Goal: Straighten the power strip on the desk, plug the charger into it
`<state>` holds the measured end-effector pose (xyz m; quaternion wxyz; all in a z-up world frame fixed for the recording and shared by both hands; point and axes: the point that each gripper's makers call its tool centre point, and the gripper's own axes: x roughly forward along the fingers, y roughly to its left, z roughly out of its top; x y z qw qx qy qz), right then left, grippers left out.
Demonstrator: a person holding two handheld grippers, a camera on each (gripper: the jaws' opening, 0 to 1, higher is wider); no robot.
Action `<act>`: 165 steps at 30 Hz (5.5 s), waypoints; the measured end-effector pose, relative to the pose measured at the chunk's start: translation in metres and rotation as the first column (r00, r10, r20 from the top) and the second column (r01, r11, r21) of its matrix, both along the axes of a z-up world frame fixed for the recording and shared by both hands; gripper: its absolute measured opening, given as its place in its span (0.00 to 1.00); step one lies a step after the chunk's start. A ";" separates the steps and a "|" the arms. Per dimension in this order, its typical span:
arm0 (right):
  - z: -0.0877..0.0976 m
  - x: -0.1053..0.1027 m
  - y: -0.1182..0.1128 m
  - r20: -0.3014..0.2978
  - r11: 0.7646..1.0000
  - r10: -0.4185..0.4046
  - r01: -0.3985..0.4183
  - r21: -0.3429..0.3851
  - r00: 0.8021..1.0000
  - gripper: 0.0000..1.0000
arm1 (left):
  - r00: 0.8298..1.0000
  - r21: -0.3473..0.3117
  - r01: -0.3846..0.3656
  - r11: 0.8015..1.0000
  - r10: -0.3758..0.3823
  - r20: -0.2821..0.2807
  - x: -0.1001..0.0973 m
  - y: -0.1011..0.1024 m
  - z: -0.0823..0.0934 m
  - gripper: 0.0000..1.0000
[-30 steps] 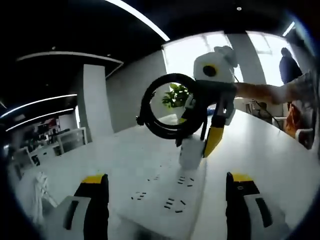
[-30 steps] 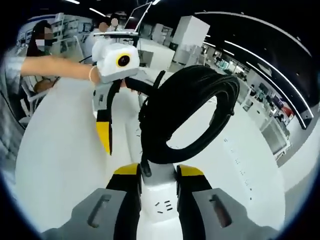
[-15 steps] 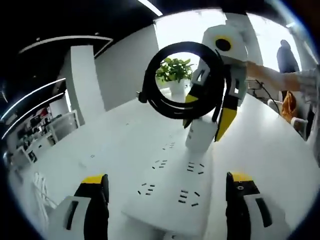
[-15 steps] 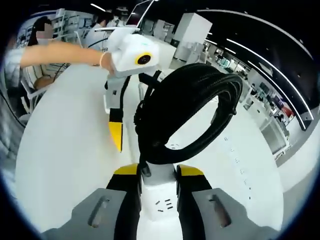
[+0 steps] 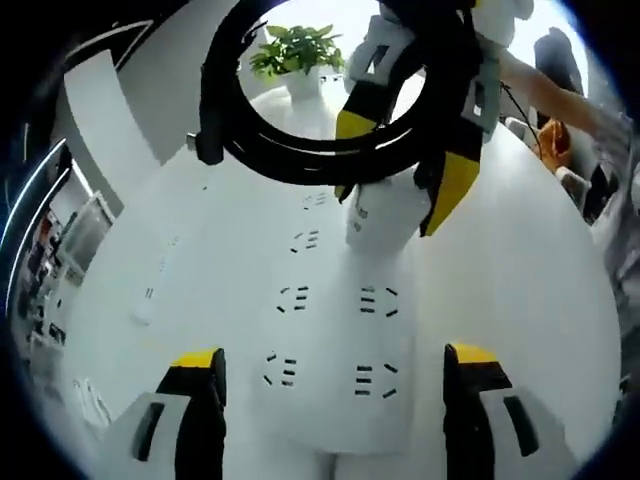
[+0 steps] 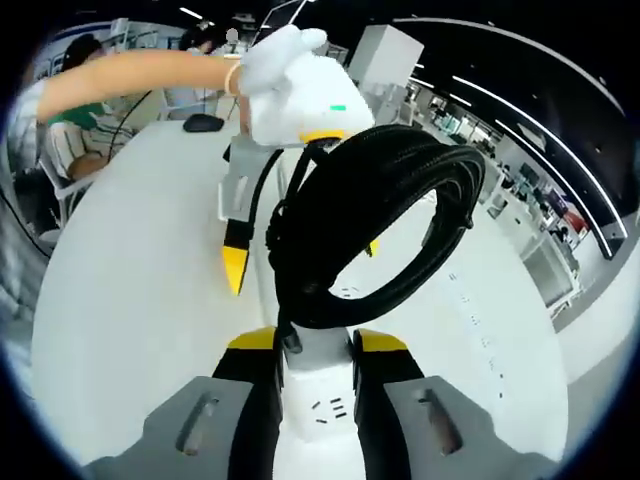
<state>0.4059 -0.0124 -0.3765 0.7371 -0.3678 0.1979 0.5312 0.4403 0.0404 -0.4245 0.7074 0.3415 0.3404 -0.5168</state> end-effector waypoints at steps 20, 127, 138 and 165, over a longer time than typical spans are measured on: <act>0.002 0.003 -0.001 0.003 1.000 0.028 -0.028 -0.003 1.000 0.24 | 0.982 0.265 0.060 0.963 -0.009 -0.189 -0.003 0.004 -0.009 0.67; -0.019 0.002 -0.004 0.021 0.988 0.064 -0.061 -0.143 0.998 0.81 | 0.997 0.101 0.077 0.992 -0.077 -0.007 -0.023 0.003 0.000 0.99; -0.014 0.000 -0.005 0.048 0.997 0.056 -0.053 -0.064 0.997 1.00 | 0.997 0.064 0.059 0.996 -0.062 0.038 -0.032 0.008 0.007 0.99; 0.030 -0.007 -0.029 0.215 0.977 -0.084 0.038 0.208 0.973 1.00 | 0.916 -0.111 -0.039 0.993 0.080 0.392 -0.024 0.028 0.059 0.99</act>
